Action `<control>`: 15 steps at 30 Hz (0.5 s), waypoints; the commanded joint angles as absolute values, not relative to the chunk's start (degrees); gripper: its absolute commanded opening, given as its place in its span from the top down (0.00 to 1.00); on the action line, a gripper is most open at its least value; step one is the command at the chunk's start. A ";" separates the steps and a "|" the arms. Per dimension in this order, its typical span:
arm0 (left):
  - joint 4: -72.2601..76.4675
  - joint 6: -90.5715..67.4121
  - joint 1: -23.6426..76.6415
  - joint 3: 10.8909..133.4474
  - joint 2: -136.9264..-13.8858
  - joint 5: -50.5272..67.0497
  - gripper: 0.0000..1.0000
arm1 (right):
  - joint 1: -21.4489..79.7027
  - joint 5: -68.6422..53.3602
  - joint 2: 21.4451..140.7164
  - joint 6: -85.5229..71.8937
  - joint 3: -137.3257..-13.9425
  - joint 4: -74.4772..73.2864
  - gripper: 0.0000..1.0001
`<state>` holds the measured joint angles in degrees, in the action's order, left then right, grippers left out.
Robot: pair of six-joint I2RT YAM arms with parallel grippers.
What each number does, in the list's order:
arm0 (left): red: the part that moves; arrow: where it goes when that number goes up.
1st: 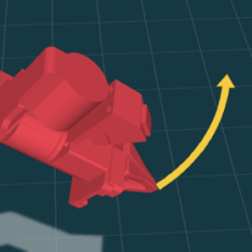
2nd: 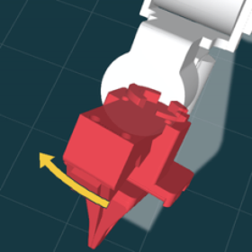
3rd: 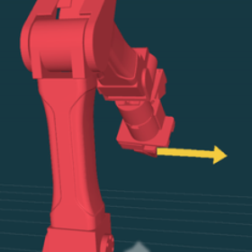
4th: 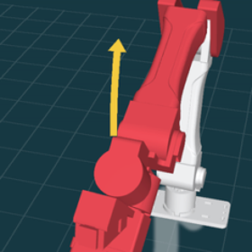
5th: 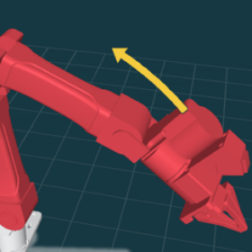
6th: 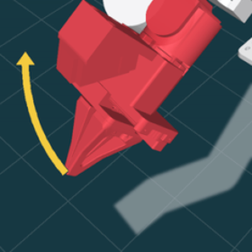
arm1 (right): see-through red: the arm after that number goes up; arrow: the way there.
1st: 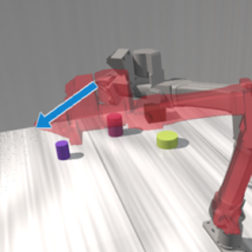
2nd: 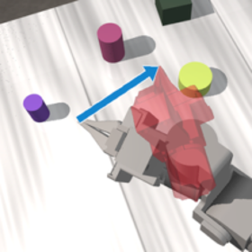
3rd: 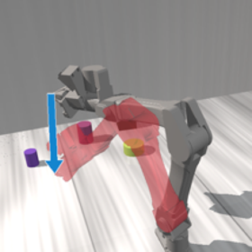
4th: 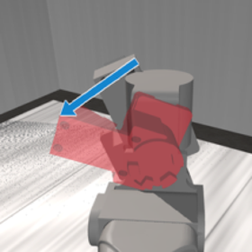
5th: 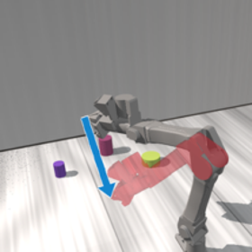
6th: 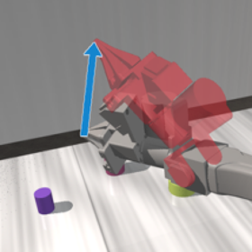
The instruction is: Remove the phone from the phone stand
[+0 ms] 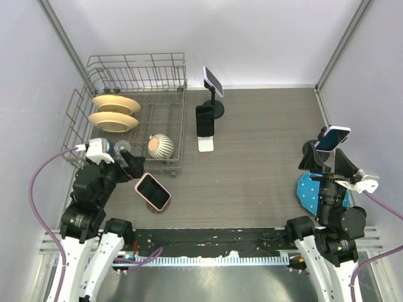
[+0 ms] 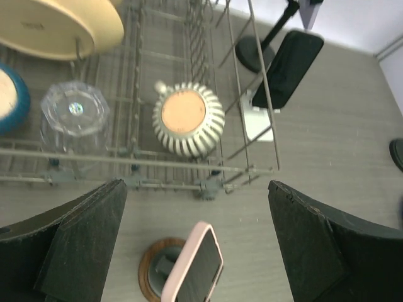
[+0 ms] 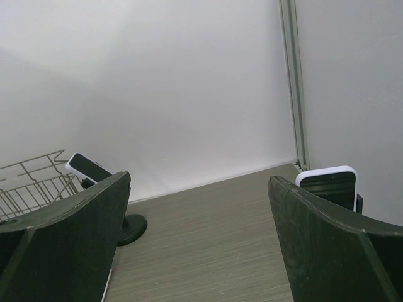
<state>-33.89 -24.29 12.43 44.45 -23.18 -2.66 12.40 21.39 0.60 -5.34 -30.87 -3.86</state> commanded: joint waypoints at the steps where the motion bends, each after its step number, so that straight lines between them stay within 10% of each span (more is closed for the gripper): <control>1: -39.38 -27.16 12.66 45.36 -23.20 3.42 0.00 | 12.66 20.83 0.18 -6.06 -32.43 -3.08 0.04; 15: -42.28 -34.98 12.74 40.17 -28.04 5.36 0.00 | 13.27 21.80 0.18 -5.89 -32.26 -3.08 0.03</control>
